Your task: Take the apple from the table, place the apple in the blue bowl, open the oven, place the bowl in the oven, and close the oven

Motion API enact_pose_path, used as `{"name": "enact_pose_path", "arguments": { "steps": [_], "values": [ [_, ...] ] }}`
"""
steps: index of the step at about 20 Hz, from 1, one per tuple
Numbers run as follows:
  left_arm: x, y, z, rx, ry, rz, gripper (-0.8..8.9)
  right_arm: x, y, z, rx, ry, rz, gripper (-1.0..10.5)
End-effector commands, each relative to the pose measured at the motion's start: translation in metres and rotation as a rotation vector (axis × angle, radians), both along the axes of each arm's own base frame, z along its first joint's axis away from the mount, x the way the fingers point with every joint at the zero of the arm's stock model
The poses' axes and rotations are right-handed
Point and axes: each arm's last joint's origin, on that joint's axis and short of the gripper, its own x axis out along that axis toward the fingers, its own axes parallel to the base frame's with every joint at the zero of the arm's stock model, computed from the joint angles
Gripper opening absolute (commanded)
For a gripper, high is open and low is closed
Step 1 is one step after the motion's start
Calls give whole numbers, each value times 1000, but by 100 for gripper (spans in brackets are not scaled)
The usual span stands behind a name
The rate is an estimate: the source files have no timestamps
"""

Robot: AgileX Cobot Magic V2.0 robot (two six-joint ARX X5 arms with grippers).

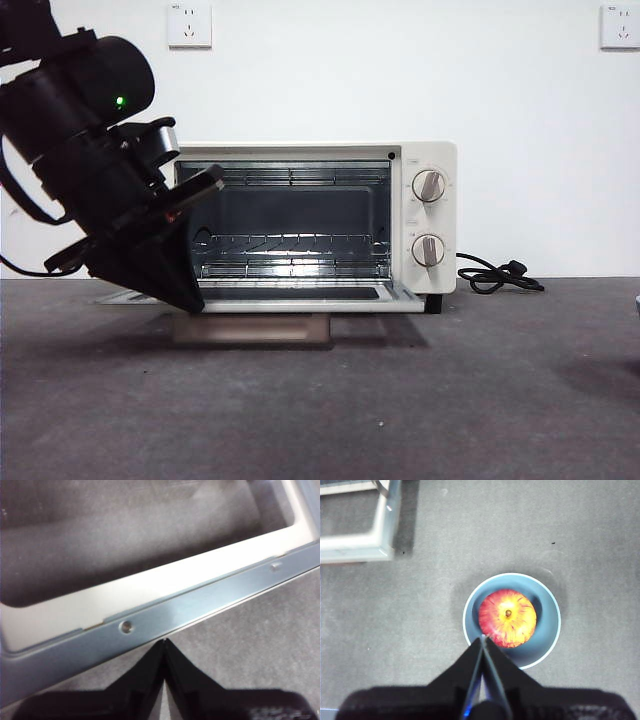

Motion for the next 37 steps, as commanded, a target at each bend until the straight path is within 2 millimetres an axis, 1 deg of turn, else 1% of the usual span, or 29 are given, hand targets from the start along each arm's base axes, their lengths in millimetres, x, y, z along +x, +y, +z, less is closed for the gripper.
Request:
{"name": "enact_pose_path", "arguments": {
  "steps": [1, 3, 5, 7, 9, 12, 15, 17, 19, 20, 23, 24, 26, 30, 35, 37],
  "values": [
    [-1, -1, -1, -11, -8, -19, -8, 0, 0, 1, 1, -9, -1, -2],
    [-4, -4, 2, -33, -6, -50, -8, 0, 0, 1, 1, -8, -1, -2],
    [-11, -8, 11, -58, -14, -81, -8, 1, 0, 0, -2, 0, -3, -2],
    [-21, -11, 27, -66, -45, -109, -8, 5, 0, -3, -10, 39, -5, 0],
    [-34, -10, 45, -69, -81, -139, -8, 10, 0, -9, -28, 122, 2, 2],
    [-57, -1, 73, -68, -131, -172, -7, 23, -2, -20, -108, 227, -30, 2],
    [-81, 11, 100, -86, -200, -180, -8, 41, -11, -32, -115, 313, -62, 2],
    [-97, 18, 115, -103, -243, -180, -8, 51, -16, -40, -112, 342, -81, 2],
    [-112, 25, 126, -114, -272, -180, -8, 59, -21, -48, -100, 356, -105, 9],
    [-119, 29, 130, -117, -279, -180, -7, 63, -22, -54, -96, 372, -119, 35],
    [-140, 39, 139, -121, -293, -180, -7, 73, -23, -77, -91, 431, -129, 208],
    [-146, 42, 141, -123, -300, -180, -7, 75, -24, -85, -86, 450, -141, 230],
    [-157, 47, 146, -129, -316, -179, -8, 80, -25, -96, -83, 484, -155, 230],
    [-172, 54, 150, -136, -332, -179, -7, 87, -28, -98, -106, 454, -179, 230],
    [-178, 57, 150, -130, -315, -179, -7, 93, -43, -107, -94, 491, -240, 227],
    [-178, 57, 150, -130, -315, -179, -7, 97, -47, -112, -42, 505, -234, 225]
  ]
}}
